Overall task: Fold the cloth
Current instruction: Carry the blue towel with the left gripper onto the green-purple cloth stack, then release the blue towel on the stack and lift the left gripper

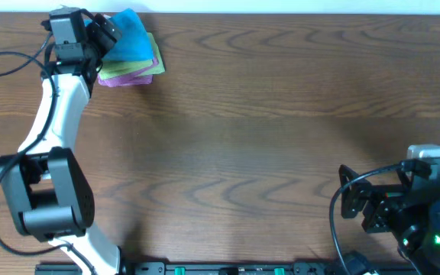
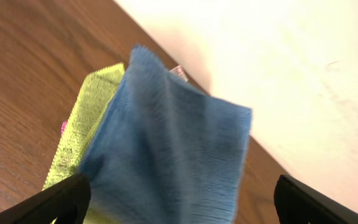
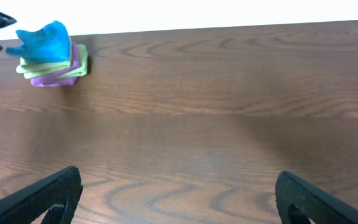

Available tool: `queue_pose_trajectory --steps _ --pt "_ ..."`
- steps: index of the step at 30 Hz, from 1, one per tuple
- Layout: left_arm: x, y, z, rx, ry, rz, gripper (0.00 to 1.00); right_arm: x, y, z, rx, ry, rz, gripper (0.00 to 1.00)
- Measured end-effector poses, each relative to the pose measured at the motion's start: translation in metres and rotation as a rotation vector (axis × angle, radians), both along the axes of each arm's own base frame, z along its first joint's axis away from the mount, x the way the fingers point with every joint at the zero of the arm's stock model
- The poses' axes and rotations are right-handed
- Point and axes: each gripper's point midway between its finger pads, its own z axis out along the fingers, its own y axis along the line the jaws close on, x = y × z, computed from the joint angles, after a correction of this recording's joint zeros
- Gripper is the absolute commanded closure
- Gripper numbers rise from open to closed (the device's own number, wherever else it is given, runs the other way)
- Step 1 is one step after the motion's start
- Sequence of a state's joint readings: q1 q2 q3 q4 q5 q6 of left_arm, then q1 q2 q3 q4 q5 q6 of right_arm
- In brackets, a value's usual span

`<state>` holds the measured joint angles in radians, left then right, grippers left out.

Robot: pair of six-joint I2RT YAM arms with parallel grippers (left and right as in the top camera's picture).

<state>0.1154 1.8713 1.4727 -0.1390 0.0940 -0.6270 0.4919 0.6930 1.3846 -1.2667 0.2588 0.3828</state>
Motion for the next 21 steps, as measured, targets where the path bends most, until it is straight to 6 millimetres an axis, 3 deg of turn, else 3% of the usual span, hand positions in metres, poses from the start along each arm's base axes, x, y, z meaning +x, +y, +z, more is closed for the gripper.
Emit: queue_pose_trajectory --steps 6,11,15,21 --pt "-0.04 0.007 -0.001 -0.011 0.139 0.021 0.05 -0.006 -0.002 -0.009 -0.041 0.038 0.02 0.01" --pt "-0.104 0.011 0.04 -0.031 0.209 0.043 0.05 -0.017 -0.005 -0.015 -0.076 0.05 0.058 0.01" --pt "-0.154 -0.001 0.068 -0.044 0.251 0.031 0.04 -0.038 -0.016 -0.01 -0.075 -0.012 0.073 0.01" --pt "-0.201 -0.027 0.096 -0.077 0.248 -0.05 0.05 -0.071 -0.046 0.005 -0.025 -0.168 0.002 0.01"
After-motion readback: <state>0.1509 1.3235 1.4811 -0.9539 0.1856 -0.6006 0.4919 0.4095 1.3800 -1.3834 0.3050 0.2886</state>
